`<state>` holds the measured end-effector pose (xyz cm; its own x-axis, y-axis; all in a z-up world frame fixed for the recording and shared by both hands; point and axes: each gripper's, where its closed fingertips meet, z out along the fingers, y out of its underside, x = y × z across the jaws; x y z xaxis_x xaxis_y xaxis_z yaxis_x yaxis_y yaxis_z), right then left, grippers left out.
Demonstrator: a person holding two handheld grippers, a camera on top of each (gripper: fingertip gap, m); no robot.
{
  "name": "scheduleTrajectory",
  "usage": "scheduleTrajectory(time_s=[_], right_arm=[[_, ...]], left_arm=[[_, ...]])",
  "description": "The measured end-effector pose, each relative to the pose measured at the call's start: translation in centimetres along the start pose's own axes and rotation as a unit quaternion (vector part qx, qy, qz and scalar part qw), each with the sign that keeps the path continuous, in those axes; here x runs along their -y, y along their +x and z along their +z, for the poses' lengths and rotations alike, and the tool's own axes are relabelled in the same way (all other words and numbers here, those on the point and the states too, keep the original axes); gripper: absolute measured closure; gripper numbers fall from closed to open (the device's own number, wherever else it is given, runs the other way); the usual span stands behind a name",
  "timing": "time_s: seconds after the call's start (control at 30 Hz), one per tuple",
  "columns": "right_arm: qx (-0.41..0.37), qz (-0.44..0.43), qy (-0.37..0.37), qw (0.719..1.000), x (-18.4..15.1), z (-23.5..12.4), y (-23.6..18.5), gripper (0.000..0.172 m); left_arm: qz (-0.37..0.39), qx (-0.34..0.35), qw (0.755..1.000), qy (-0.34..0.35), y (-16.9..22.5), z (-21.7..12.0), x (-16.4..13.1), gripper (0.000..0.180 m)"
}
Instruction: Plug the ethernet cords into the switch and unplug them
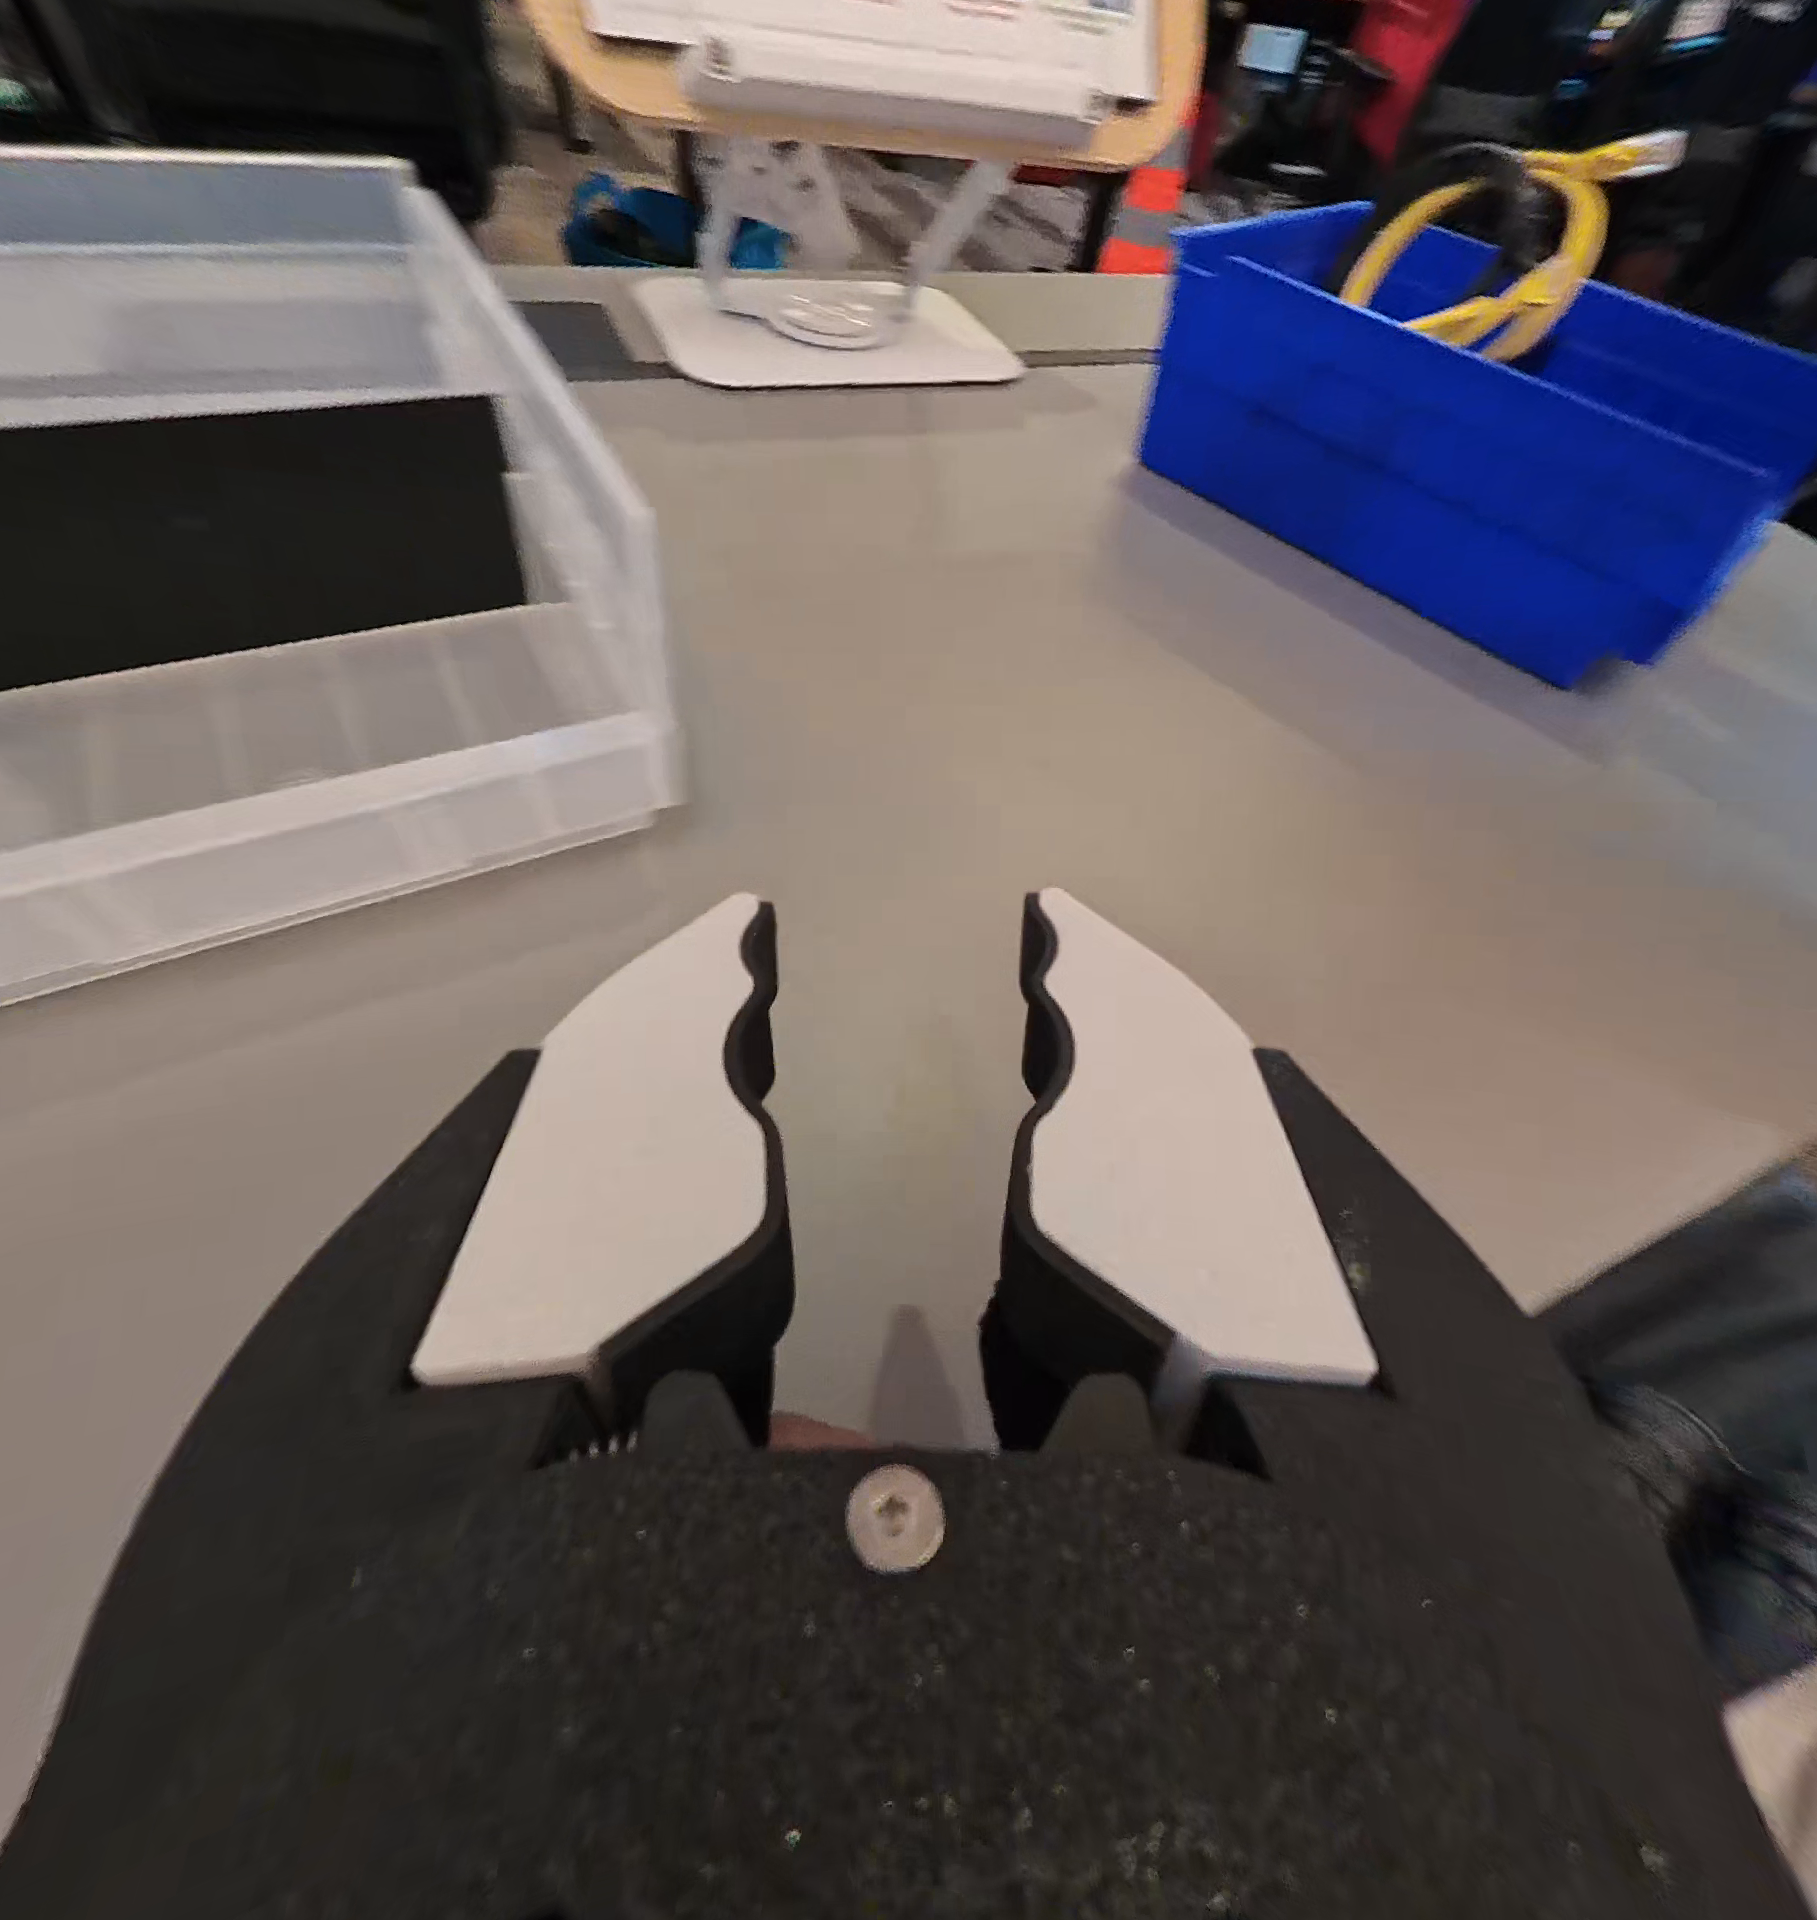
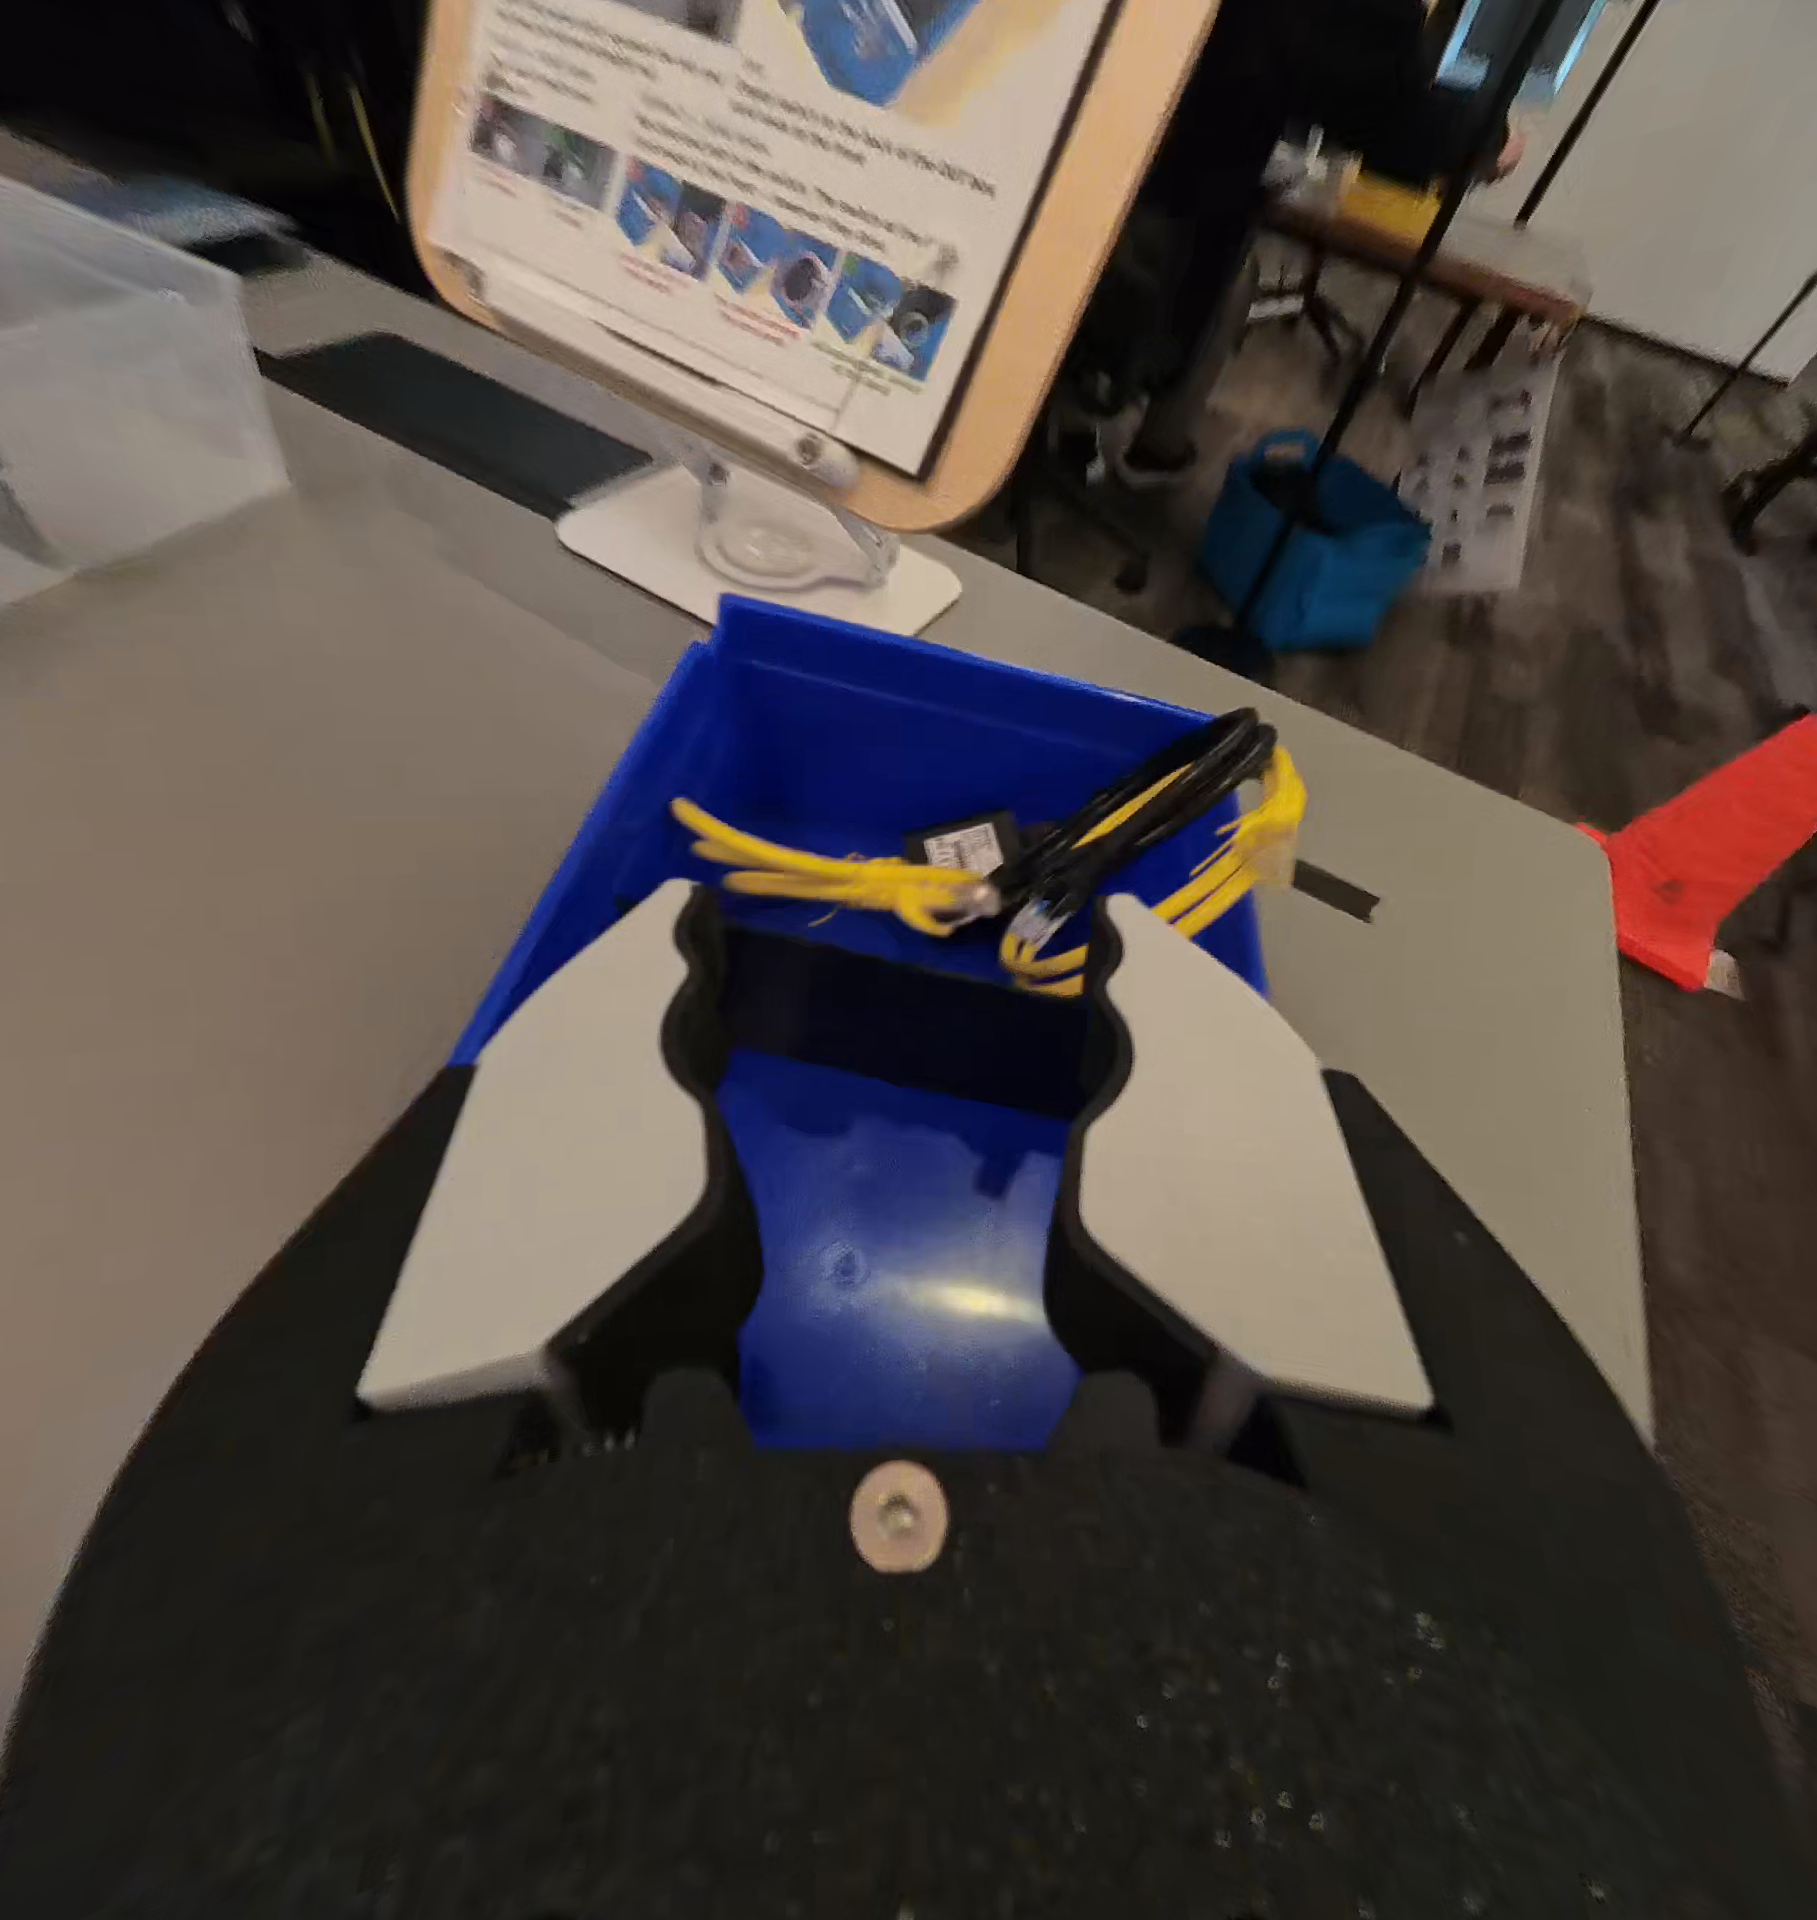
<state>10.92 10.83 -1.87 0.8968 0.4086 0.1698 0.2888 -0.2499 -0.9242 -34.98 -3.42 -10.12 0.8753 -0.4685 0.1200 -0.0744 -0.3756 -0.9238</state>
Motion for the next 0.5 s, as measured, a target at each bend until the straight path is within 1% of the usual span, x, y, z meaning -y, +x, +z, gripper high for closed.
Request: scheduleTrajectory(time_s=[0.07,0.13,0.23,0.3,0.33,0.4,0.5], right_arm=[[-0.019,0.005,0.03,0.999,-1.7,-1.7,-1.3,0.106],[-0.036,0.02,0.054,0.998,-3.4,-3.2,-2.3,0.108],[-0.046,0.061,0.07,0.995,-6.6,-5.2,-4.1,0.105],[-0.064,0.063,0.074,0.993,-8.9,-6.2,-4.8,0.107],[-0.073,0.055,0.068,0.993,-9.5,-6.5,-4.9,0.11],[-0.058,0.047,0.05,0.996,-9.3,-6.6,-5.5,0.109],[-0.059,0.051,0.06,0.995,-9.1,-6.6,-5.6,0.108]], left_arm=[[-0.011,0.052,0.999,0.013,-2.0,-0.4,0.3,0.139],[-0.027,0.085,0.995,0.031,-3.6,-1.0,0.7,0.139],[-0.058,0.1,0.992,0.058,-4.9,-1.7,1.1,0.139],[-0.068,0.103,0.99,0.068,-5.3,-2.1,1.3,0.139],[-0.071,0.103,0.99,0.07,-5.4,-2.3,1.3,0.139],[-0.08,0.089,0.99,0.074,-5.2,-2.4,1.6,0.139],[-0.084,0.083,0.99,0.076,-5.1,-2.4,1.7,0.139]])
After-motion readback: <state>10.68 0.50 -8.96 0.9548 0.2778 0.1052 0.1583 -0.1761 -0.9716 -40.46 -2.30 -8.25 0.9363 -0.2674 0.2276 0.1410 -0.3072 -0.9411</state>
